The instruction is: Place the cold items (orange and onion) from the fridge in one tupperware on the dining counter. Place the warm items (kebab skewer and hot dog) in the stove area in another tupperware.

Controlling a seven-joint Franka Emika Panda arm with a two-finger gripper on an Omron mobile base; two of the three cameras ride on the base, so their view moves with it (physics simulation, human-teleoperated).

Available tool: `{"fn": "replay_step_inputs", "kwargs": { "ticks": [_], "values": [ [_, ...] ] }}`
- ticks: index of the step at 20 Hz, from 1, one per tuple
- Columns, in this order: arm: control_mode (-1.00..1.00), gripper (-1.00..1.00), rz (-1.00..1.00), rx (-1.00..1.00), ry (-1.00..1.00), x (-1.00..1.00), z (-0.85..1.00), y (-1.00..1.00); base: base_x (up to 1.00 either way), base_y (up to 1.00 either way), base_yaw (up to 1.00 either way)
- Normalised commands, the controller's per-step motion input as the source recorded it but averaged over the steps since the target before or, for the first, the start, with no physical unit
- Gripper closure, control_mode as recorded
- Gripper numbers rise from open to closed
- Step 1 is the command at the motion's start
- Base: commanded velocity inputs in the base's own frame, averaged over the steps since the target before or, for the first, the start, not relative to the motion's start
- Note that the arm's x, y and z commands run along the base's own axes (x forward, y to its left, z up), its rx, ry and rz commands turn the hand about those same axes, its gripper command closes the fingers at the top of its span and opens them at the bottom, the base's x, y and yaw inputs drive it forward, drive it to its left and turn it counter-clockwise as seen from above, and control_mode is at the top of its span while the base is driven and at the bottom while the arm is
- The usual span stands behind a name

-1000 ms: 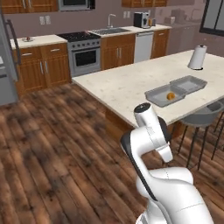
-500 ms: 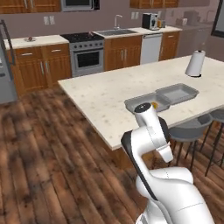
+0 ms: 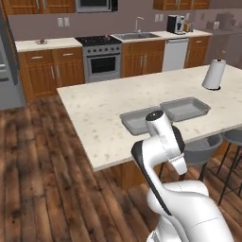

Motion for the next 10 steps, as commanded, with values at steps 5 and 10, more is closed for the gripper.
{"fn": "replay_step_inputs", "kwargs": {
  "ticks": [5,10],
  "values": [
    [1.0,1.0,0.0,0.0,0.0,0.0,0.0,0.0,0.53,-0.3,0.2],
    [1.0,1.0,0.0,0.0,0.0,0.0,0.0,0.0,0.54,-0.31,0.2]
  ]
}}
